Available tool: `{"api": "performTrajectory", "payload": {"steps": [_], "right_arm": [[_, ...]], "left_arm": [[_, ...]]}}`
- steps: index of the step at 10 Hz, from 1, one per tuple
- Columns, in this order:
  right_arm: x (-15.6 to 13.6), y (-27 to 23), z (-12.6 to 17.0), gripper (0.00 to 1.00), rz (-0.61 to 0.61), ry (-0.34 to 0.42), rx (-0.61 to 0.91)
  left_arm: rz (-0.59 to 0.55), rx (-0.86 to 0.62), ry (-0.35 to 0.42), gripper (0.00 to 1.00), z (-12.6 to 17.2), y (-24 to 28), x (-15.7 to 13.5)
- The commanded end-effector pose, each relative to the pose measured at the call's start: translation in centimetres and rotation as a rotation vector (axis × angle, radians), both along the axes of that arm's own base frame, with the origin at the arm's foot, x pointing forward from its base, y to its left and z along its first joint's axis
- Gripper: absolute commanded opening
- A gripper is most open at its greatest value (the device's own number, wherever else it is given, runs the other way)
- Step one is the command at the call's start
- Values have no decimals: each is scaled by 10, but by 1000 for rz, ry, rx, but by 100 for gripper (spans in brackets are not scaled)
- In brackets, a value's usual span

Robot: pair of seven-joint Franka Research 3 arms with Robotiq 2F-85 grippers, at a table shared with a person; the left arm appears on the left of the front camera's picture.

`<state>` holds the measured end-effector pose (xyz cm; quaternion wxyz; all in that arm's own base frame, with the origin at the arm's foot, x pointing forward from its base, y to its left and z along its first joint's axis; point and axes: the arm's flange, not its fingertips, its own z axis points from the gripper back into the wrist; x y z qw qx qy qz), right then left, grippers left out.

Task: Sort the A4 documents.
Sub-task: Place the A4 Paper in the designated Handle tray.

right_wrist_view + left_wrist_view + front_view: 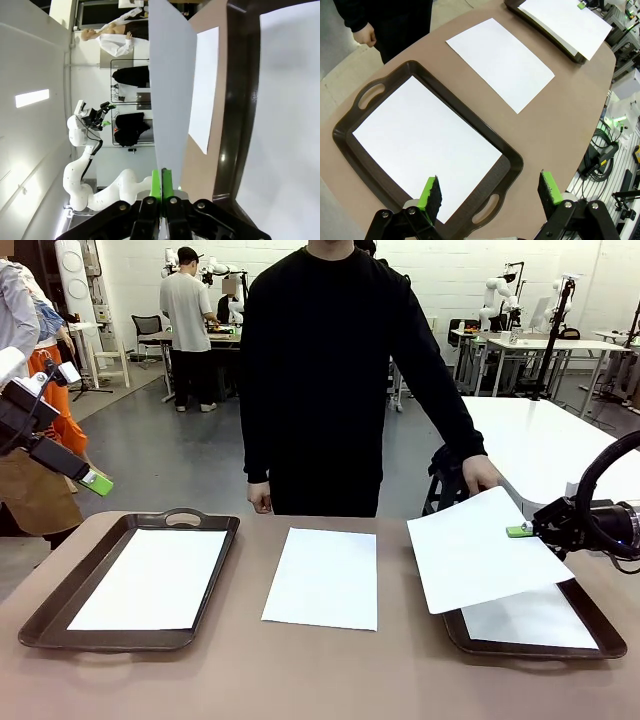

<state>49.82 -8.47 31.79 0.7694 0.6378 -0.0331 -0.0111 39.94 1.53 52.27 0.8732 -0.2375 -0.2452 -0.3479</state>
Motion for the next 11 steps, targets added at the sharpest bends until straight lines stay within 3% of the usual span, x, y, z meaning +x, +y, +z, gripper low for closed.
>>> {"api": "performTrajectory", "payload": {"steps": [1, 7, 11], "right_arm": [[2, -8, -8, 1, -1, -21, -42], [11, -32, -39, 1, -9, -30, -129], [9, -43, -36, 1, -18, -37, -192]], "left_arm": [[-7, -3, -4, 100, 0, 1, 0], [-7, -3, -4, 100, 0, 1, 0], [-7, -3, -4, 100, 0, 1, 0]]}}
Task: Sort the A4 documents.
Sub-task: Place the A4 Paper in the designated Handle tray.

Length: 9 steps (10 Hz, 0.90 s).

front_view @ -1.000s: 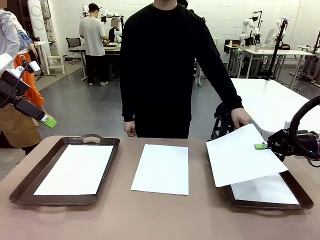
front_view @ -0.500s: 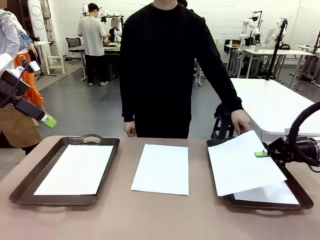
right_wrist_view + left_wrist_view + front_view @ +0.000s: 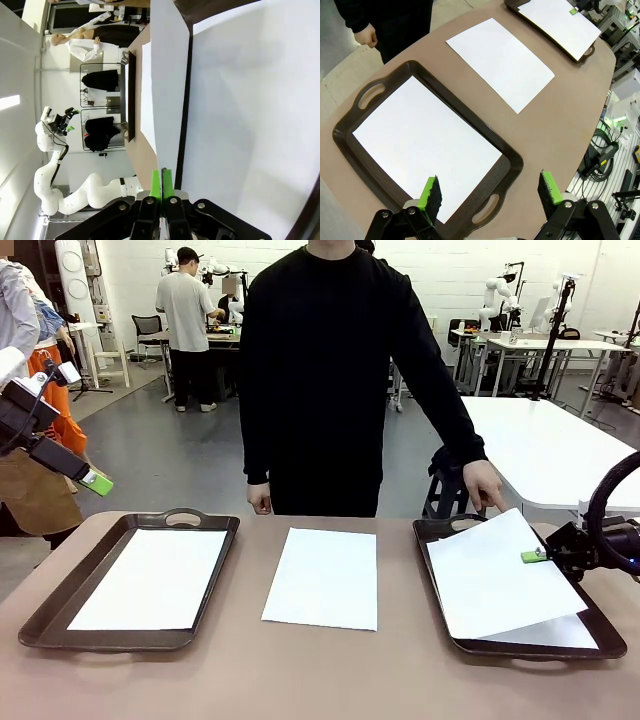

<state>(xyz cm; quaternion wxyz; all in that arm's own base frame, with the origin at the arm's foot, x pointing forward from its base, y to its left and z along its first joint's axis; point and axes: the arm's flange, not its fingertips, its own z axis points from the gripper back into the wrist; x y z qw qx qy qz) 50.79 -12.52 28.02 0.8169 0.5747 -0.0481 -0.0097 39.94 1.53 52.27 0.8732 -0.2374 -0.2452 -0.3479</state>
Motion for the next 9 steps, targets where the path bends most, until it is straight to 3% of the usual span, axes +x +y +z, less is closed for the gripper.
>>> {"api": "performTrajectory", "payload": {"steps": [1, 6, 9], "right_arm": [[-1, -4, 0, 1, -1, -26, -62], [5, -3, 2, 1, 3, -18, -129], [1, -2, 11, 29, 25, -36, -165]], "left_arm": [[-7, -3, -4, 100, 0, 1, 0], [-7, -3, -4, 100, 0, 1, 0], [-7, -3, -4, 100, 0, 1, 0]]}}
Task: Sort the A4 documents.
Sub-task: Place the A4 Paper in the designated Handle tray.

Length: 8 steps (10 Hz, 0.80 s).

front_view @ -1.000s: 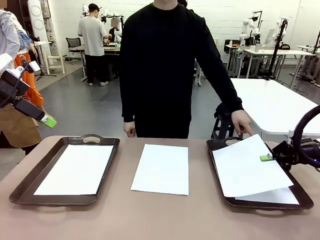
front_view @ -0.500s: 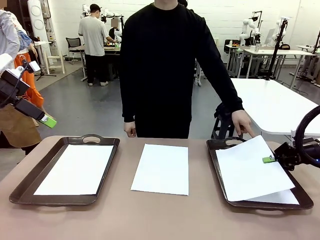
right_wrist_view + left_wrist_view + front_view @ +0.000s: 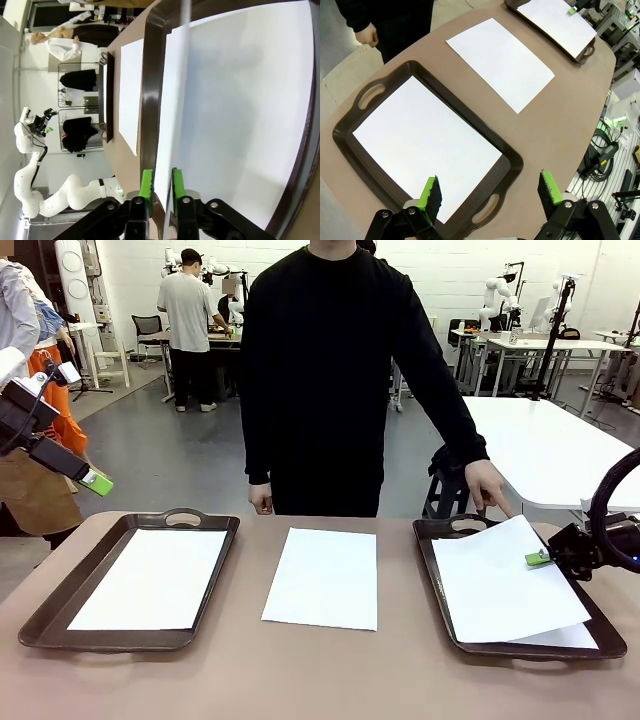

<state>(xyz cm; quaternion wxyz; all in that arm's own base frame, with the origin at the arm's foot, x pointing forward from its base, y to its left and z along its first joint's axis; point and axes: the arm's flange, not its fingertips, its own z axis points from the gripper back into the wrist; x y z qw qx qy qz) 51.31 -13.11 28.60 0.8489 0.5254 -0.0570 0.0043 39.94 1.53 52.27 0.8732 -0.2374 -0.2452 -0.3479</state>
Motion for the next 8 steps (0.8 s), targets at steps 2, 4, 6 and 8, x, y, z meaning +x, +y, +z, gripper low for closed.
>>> {"api": "performTrajectory", "payload": {"steps": [2, 4, 6, 8], "right_arm": [[-6, 6, 12, 48, 9, -26, -116], [-6, 6, 18, 66, -8, -44, -183], [-5, 11, 27, 85, -12, -74, -275], [-6, 22, 38, 100, 6, -98, -364]], "left_arm": [[-7, -3, -4, 100, 0, 1, 0], [-7, -3, -4, 100, 0, 1, 0], [-7, -3, -4, 100, 0, 1, 0], [-7, -3, -4, 100, 0, 1, 0]]}}
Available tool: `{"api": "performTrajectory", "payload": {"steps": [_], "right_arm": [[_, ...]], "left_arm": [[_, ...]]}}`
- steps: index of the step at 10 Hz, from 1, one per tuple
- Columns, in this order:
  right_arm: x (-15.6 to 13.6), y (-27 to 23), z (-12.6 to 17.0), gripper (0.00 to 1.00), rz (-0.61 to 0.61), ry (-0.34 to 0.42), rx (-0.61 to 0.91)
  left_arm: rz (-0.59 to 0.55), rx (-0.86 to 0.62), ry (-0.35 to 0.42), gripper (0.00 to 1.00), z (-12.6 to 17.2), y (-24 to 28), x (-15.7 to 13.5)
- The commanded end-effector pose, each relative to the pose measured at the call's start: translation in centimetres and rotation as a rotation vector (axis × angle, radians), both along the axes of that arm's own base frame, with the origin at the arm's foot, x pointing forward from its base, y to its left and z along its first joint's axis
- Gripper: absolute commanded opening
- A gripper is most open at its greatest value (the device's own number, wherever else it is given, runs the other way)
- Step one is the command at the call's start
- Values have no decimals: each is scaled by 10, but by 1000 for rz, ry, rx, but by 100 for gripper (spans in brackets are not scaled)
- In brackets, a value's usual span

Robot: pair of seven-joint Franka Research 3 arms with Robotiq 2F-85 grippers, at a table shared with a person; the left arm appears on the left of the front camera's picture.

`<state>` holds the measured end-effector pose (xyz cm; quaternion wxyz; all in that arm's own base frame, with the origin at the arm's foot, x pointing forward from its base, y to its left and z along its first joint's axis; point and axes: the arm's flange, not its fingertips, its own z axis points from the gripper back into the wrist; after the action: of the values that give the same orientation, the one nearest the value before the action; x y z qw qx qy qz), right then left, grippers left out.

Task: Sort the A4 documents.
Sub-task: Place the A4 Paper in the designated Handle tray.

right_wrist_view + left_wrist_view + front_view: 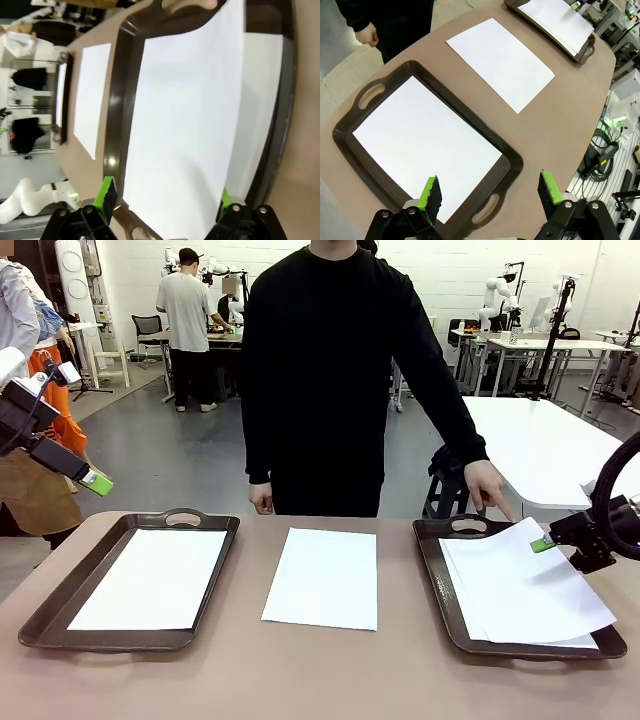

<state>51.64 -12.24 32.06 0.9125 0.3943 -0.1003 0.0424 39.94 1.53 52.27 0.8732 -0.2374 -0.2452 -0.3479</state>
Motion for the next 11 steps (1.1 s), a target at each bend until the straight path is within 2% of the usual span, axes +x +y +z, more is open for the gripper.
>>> {"api": "performTrajectory", "payload": {"steps": [1, 4, 7, 9, 11], "right_arm": [[-11, 20, 10, 100, 8, -2, -118], [-22, 42, 26, 100, 10, 9, -205], [-22, 49, 25, 100, -66, 41, -335], [-18, 51, 29, 100, -132, -6, -460], [-17, 55, 31, 100, -156, -28, -502]], "left_arm": [[-7, -3, -4, 100, 0, 1, 0], [-7, -3, -4, 100, 0, 1, 0], [-7, -3, -4, 100, 0, 1, 0], [-7, -3, -4, 100, 0, 1, 0], [-7, -3, -4, 100, 0, 1, 0]]}}
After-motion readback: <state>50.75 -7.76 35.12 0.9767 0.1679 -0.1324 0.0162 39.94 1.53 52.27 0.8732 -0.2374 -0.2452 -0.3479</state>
